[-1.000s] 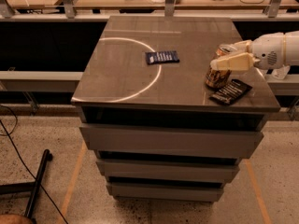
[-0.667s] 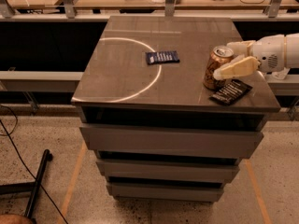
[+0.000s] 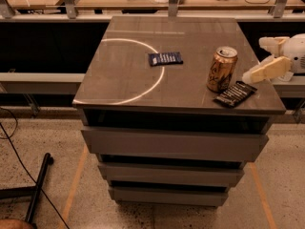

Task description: Move orange can near rxbar chocolate

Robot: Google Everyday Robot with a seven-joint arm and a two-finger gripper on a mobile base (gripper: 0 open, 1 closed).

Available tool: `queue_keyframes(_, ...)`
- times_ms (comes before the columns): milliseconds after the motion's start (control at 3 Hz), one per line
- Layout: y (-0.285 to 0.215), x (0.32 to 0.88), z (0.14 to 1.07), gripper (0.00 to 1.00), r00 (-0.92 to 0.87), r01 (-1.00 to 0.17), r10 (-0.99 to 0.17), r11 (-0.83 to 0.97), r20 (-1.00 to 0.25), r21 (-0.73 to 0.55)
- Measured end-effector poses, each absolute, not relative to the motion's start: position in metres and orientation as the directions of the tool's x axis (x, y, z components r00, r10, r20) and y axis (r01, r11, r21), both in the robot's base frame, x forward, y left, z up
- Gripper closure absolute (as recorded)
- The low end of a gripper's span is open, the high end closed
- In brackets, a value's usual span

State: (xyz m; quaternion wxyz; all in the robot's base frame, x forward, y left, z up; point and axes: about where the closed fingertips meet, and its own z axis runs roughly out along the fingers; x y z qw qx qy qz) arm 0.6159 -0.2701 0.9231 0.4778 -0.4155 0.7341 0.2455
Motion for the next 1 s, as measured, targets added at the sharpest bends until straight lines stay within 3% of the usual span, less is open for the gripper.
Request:
queue_keyframes(667,-0.35,0.617,0.92,0.0,-0.258,-0.755,-0.373,0.654,-0.891,-0.056)
queue_keyframes(1000,-0.353,0.617,0.921,0.0,-0.26,-0.75,-0.374,0.659,-0.89,-0.057)
